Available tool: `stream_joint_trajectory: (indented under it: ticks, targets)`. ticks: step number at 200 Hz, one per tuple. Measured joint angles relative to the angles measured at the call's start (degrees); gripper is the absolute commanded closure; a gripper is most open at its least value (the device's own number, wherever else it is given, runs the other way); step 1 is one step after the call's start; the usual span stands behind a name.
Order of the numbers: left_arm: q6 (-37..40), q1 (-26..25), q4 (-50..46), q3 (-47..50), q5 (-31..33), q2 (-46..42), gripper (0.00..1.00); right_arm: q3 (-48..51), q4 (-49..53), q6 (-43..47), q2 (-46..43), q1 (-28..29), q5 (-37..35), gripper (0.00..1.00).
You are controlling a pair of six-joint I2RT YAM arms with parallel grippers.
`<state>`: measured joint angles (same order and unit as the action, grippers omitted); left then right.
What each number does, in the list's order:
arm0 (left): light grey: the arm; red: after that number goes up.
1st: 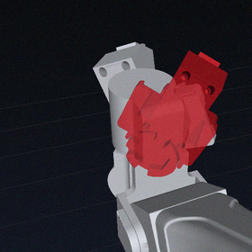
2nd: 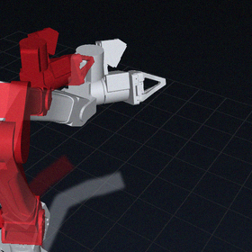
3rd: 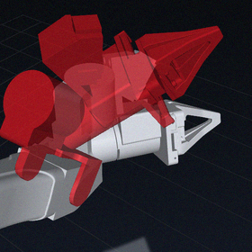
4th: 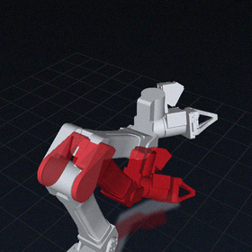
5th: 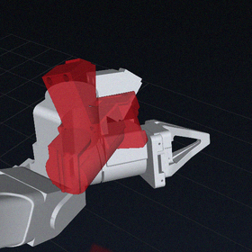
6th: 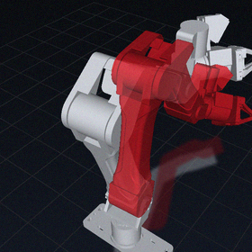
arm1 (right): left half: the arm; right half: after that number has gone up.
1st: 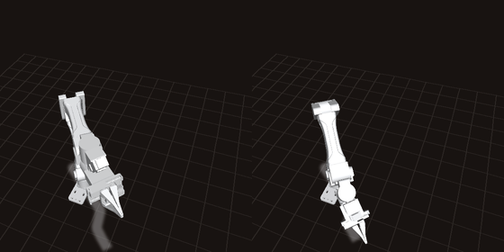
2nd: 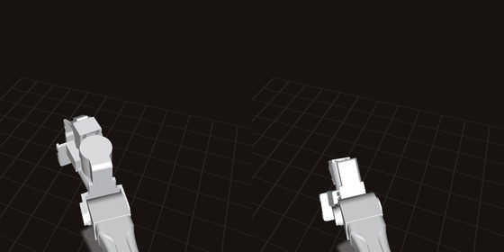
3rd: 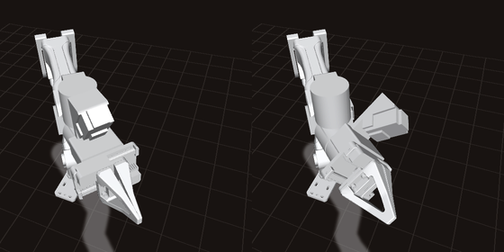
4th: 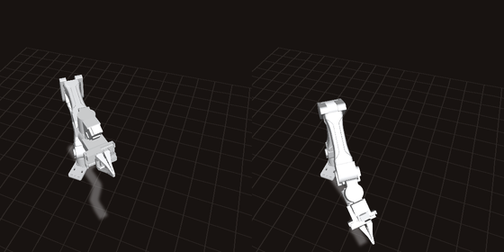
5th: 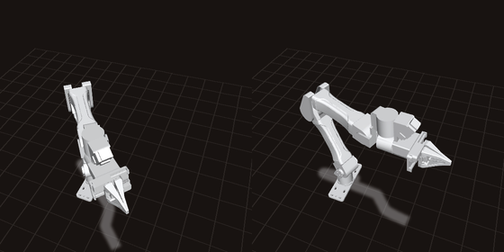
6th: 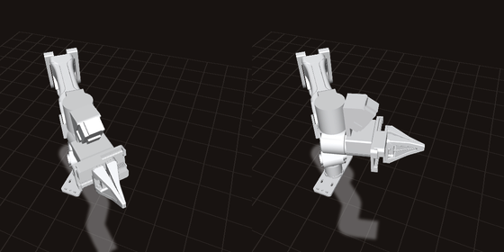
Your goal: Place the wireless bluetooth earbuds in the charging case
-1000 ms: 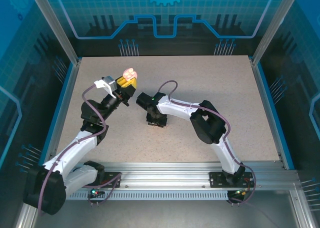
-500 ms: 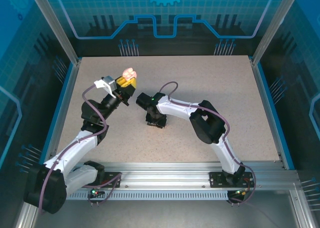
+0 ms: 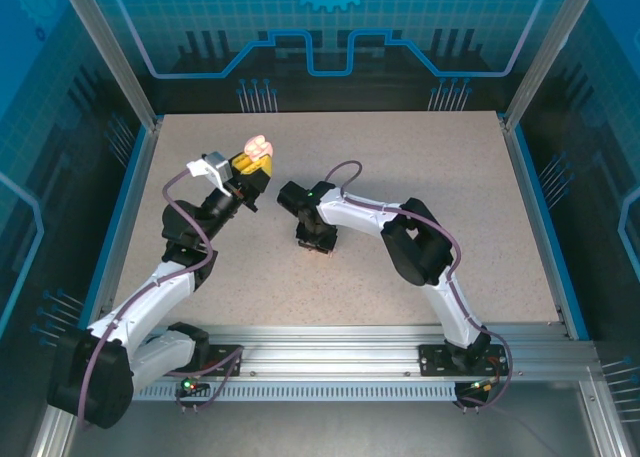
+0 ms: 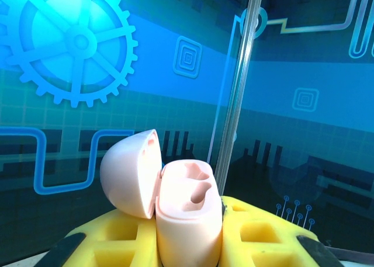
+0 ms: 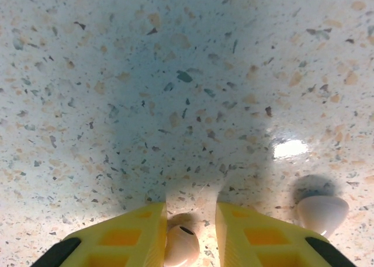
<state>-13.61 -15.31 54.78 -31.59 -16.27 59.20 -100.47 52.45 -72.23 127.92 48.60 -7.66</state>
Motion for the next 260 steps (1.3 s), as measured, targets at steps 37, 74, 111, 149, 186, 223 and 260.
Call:
stream_joint_trajectory:
  ticks: [37,74,111,149,186,223,260]
  targets:
    - [0.0,0.07,0.0,0.0,0.0,0.02,1.0,0.0,-0.72,0.04,0.0,0.33,0.17,0.64]
    - [0.0,0.15,0.0,0.0,0.0,0.02,1.0,0.0,-1.09,0.68,0.0,1.09,0.42,0.63]
    - [-0.02,0.15,0.0,0.0,0.0,0.02,1.0,-0.04,-0.96,1.9,0.0,2.4,0.59,0.61]
    - [-0.02,0.15,0.02,0.24,0.0,0.0,1.0,1.7,-2.12,2.21,-0.83,2.89,0.11,0.59]
    - [-0.02,0.15,-0.07,0.7,0.0,-0.02,1.0,4.44,-3.34,2.16,-2.4,2.89,-0.35,0.59]
    - [-0.02,0.15,0.0,0.74,0.0,-0.13,1.0,6.71,-3.43,2.16,-3.87,2.89,-0.96,0.59]
    - [-0.02,0.15,-0.02,0.74,0.0,-0.13,1.0,8.24,-3.26,2.19,-4.76,2.89,-1.27,0.59]
